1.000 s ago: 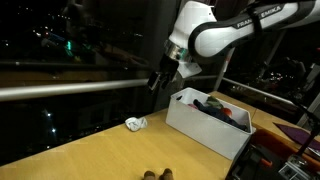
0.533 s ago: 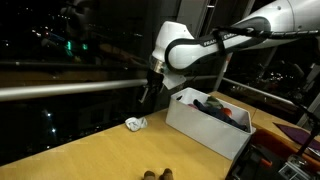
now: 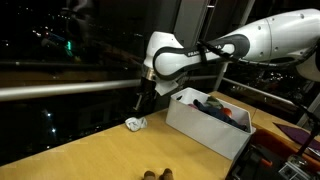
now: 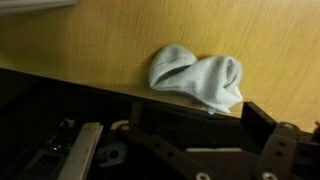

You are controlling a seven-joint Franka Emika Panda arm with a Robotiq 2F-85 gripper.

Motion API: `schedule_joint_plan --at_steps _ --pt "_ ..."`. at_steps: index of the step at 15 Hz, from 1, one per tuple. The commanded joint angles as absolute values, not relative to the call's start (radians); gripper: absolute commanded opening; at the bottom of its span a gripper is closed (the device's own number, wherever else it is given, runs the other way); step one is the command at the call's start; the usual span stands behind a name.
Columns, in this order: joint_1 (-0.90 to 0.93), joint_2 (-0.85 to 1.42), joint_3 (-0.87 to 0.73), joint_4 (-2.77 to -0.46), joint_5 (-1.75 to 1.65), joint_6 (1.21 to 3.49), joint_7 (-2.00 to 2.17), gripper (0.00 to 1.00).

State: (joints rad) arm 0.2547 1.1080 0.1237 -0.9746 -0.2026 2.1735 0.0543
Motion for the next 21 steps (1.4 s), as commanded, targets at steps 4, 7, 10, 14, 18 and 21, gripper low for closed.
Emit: schedule_joint_plan --at_steps 4,7,10,14,18,21 --pt "0.301 1.263 0.109 -0.757 -0.148 2.088 0.014 1.00" --pt "0.310 1.300 0.105 -0.717 -0.145 2.074 0.016 1.00" --pt "0.314 1.334 0.098 -0.678 -0.146 2.046 0.022 1.00" --pt "0.304 1.364 0.124 -0.654 -0.170 2.037 0.039 0.68" --pt "0.322 1.364 0.126 -0.646 -0.171 2.034 0.063 0.35" --pt "0.358 1.333 0.120 -0.656 -0.178 2.031 0.112 0.14"
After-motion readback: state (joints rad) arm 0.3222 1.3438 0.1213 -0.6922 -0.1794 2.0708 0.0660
